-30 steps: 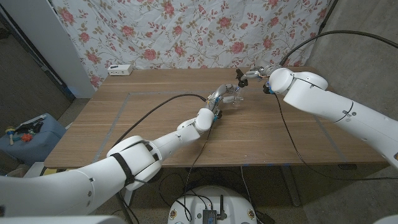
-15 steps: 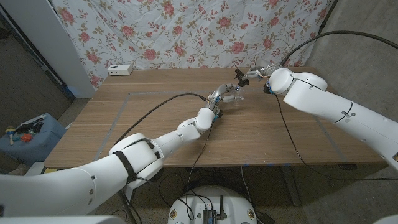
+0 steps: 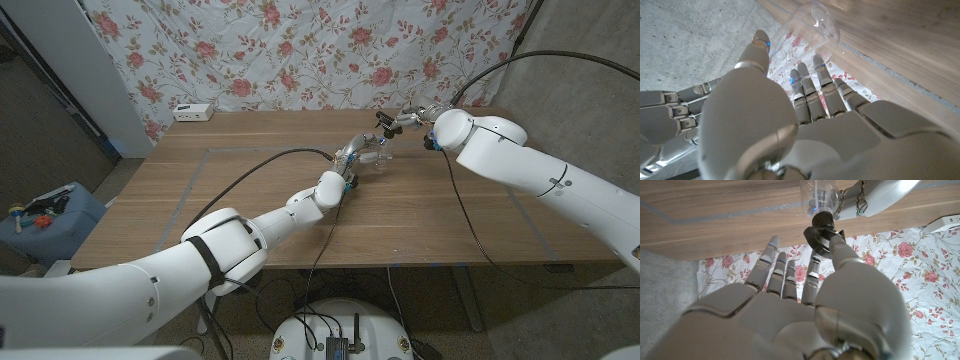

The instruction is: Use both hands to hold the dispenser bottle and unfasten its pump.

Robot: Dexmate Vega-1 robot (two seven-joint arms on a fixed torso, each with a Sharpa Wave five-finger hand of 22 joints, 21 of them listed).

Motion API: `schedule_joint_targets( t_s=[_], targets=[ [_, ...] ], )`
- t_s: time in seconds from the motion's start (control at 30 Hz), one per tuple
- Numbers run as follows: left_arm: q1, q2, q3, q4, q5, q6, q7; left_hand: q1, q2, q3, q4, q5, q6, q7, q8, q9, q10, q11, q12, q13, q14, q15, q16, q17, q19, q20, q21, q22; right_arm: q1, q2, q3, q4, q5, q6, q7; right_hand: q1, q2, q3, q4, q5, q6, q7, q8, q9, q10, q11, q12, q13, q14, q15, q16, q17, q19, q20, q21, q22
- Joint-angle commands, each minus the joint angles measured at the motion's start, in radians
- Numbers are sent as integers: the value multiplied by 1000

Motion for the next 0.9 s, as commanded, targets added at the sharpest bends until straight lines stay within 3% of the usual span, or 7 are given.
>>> schedule_joint_targets(
  t_s=[0.03, 0.53, 0.9],
  targets=[
    [-8, -7, 6, 19, -8, -3, 6, -113, 135, 61, 55, 3, 181, -36, 5, 3, 153, -104, 9, 183, 53, -124, 8, 5, 6, -66, 0, 0, -4, -5, 14, 7, 9, 30, 23, -9, -8, -7, 8, -4, -19, 6, -10, 0, -11, 7, -4, 2, -9, 6, 1, 6, -11, 3, -2, 2],
    [8, 9, 6, -23, -7, 15, 5, -113, 134, 62, 53, 3, 183, -35, 5, 4, 151, -105, 6, 185, 54, -125, 7, 4, 7, -65, 1, 0, -17, -16, 27, 6, 4, 59, 39, -14, -9, -19, 10, -8, -90, -7, -45, -7, -53, 10, -10, 3, -44, 18, -8, 7, -45, 10, -6, 2],
    [12, 10, 4, -31, -4, 16, 3, -113, 136, 62, 53, 3, 184, -36, 4, 4, 154, -106, 6, 186, 55, -123, 8, 5, 6, -64, 0, 0, -16, -34, 23, -15, -11, 53, 57, -9, -16, -26, 6, -10, -162, -46, -80, -13, -89, 8, -11, 4, -72, 24, -14, 5, -69, 12, -6, 2]
  ],
)
